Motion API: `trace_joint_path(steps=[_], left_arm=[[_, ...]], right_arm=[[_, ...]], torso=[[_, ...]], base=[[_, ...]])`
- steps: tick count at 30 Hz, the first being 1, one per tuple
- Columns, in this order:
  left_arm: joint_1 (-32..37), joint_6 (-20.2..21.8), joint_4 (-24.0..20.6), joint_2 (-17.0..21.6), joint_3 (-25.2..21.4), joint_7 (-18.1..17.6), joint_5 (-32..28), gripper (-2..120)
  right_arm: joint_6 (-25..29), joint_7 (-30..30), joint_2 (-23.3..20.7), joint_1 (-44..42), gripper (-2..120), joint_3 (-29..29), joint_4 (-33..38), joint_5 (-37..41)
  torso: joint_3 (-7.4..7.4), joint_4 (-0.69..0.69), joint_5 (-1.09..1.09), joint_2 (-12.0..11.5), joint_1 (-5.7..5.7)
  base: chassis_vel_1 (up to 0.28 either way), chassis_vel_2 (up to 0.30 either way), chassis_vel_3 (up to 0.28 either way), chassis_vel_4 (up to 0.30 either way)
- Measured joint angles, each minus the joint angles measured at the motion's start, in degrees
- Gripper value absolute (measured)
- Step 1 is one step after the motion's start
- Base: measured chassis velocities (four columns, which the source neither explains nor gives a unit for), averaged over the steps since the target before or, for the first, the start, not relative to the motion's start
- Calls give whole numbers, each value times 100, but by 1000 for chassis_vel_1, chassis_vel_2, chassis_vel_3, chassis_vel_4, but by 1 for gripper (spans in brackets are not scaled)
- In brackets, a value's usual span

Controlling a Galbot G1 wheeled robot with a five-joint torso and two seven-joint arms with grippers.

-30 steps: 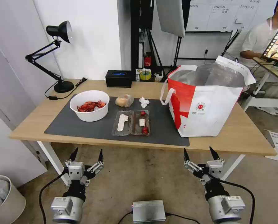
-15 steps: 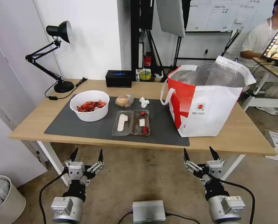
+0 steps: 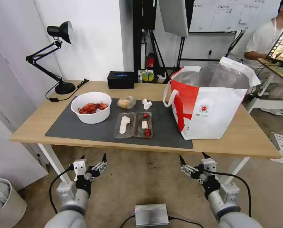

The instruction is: Pick up the trash from the table and place it into the takeout bag.

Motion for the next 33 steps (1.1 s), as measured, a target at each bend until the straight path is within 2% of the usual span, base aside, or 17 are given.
trace_joint_path(steps=[4,5,8,11,15,18,20,21,23,25,28,29,32,33], left_arm=[[-320,739,78,196,115,-397,-654,100],[-320,739,78,196,115,-397,-654,100],[-430,1003,108,263,156,-539,-886,100],[-434,1014,109,266,158,-545,-895,100],[-449,965,92,266,155,-567,-986,100],[-502,530,-108,232,98,-568,-1271,100],[-549,8,-328,183,31,-557,-1597,100],[-549,8,-328,183,31,-557,-1597,100],[-579,-349,-505,147,-27,-548,-1839,100],[-573,-392,-551,135,-35,-548,-1910,100],[-560,-414,-560,110,-39,-550,-1962,100],[-560,-414,-560,110,-39,-550,-1962,100],[-537,-410,-514,100,-19,-549,-1962,100],[-537,-410,-514,100,-19,-549,-1962,100]], right_arm=[[-742,73,-390,242,100,-93,-9,351],[-742,73,-390,242,100,-93,-9,351],[-1307,126,-683,424,100,-166,-20,619],[-1538,148,-804,501,100,-196,-23,726],[-1578,153,-823,513,100,-202,-25,749],[-1576,153,-835,525,100,-205,-25,768],[-1515,143,-850,548,100,-206,-28,798],[-1515,143,-850,548,100,-206,-28,798],[-1235,74,-856,584,100,-202,-34,848],[-1051,29,-857,608,100,-193,-38,877],[-364,-138,-858,688,100,-156,-54,978],[-364,-138,-858,688,100,-156,-54,978],[288,-297,-860,769,100,-122,-69,1074],[288,-297,-860,769,100,-122,-69,1074]], torso=[[0,0,0,0,0],[0,0,0,0,0],[0,0,0,0,1],[0,1,0,0,1],[0,1,-1,0,0],[0,-1,1,0,1],[0,0,0,0,0],[0,0,0,0,0],[-1,-1,1,0,0],[-1,0,-1,0,0],[-1,0,-1,0,0],[-1,0,-1,0,0],[-1,0,0,0,0],[-1,0,0,0,0]], base=[[0,0,0,0],[0,0,0,0],[0,0,0,0],[0,0,0,0],[0,0,0,0],[0,0,0,0],[0,0,0,0],[0,0,0,0],[0,0,0,0],[0,0,0,0],[0,0,0,0],[0,0,0,0],[0,0,0,0],[0,0,0,0]])
